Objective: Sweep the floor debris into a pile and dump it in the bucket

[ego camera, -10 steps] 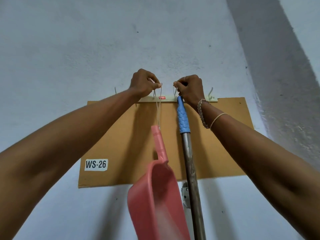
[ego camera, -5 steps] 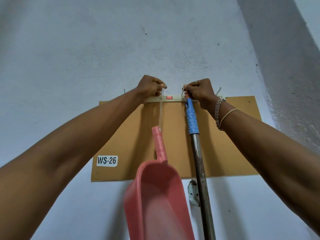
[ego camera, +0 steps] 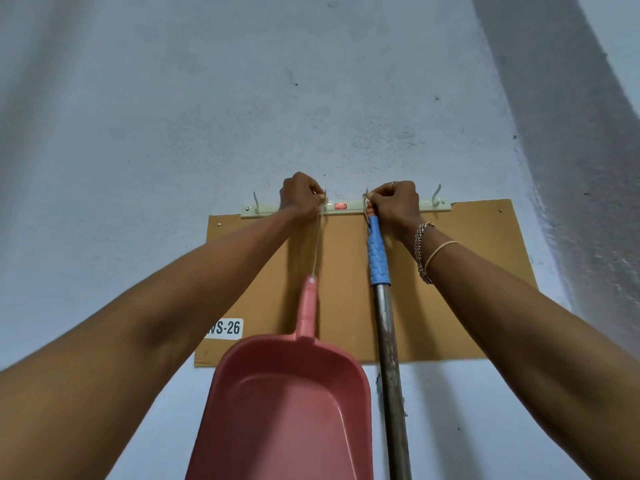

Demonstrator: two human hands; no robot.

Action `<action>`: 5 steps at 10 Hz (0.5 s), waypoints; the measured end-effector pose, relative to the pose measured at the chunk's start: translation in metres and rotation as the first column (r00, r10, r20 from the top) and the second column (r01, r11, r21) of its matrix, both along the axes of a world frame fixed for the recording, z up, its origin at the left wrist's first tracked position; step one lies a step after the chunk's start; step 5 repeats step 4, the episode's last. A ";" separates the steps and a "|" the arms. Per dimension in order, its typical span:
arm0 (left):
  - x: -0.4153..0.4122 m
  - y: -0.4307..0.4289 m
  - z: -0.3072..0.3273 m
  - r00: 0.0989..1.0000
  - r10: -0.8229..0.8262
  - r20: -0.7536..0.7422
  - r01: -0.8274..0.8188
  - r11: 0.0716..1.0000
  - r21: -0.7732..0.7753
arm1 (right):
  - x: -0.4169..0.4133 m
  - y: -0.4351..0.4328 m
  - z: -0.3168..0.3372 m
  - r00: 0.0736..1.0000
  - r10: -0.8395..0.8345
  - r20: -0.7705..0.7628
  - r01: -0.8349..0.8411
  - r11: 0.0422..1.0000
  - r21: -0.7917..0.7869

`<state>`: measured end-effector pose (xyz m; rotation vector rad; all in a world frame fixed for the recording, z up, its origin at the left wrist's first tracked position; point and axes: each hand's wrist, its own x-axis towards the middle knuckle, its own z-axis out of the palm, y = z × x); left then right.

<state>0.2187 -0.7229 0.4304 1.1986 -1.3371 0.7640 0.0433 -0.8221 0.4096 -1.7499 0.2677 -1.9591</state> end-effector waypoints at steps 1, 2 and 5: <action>-0.003 0.000 -0.005 0.996 0.078 0.037 -0.076 0.995 -0.056 | 0.007 -0.001 0.000 0.991 -0.131 0.034 0.131 0.991 -0.003; -0.005 0.001 -0.019 0.989 0.132 0.067 -0.125 0.987 -0.102 | 0.009 0.001 -0.004 0.979 -0.198 0.046 0.198 0.980 0.001; 0.006 0.009 -0.053 0.973 0.148 0.178 -0.117 0.978 -0.172 | 0.013 0.001 -0.034 0.951 -0.307 0.020 0.308 0.947 -0.094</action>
